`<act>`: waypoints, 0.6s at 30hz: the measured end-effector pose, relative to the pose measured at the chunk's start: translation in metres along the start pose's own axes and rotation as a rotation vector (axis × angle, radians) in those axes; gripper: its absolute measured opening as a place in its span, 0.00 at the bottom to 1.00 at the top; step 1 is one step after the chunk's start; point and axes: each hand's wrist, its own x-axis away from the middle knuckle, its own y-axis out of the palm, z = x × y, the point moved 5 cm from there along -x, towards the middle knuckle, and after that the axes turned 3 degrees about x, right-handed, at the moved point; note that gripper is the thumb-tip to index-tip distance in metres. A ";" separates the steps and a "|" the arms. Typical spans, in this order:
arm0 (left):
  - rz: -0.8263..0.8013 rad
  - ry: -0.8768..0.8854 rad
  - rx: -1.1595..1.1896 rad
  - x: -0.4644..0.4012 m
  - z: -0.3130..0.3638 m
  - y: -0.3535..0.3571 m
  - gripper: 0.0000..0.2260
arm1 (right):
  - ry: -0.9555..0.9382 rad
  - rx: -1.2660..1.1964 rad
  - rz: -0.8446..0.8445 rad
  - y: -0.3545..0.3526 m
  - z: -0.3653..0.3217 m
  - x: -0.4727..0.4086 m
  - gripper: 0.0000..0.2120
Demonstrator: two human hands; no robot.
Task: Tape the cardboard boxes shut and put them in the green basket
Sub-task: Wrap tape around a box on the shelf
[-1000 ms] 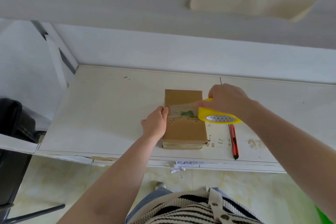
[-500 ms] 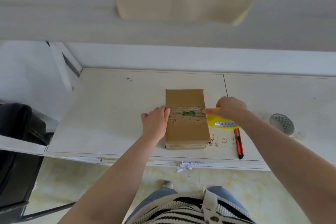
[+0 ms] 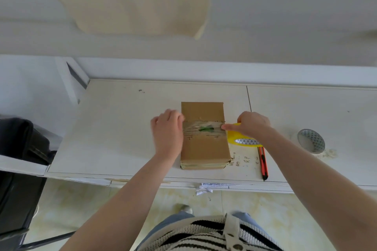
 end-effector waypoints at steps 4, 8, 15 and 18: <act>-0.154 0.254 0.054 -0.017 0.074 0.029 0.23 | 0.008 -0.015 0.010 0.000 0.002 -0.001 0.37; -0.449 0.179 -0.281 -0.003 0.061 0.075 0.30 | 0.022 0.002 0.003 0.003 0.000 -0.002 0.36; -0.279 0.212 -0.195 -0.016 0.069 0.064 0.29 | 0.015 0.017 0.003 0.002 0.000 -0.003 0.38; -0.460 0.227 -0.286 -0.011 0.056 0.076 0.30 | 0.013 0.025 0.007 0.003 -0.002 0.000 0.38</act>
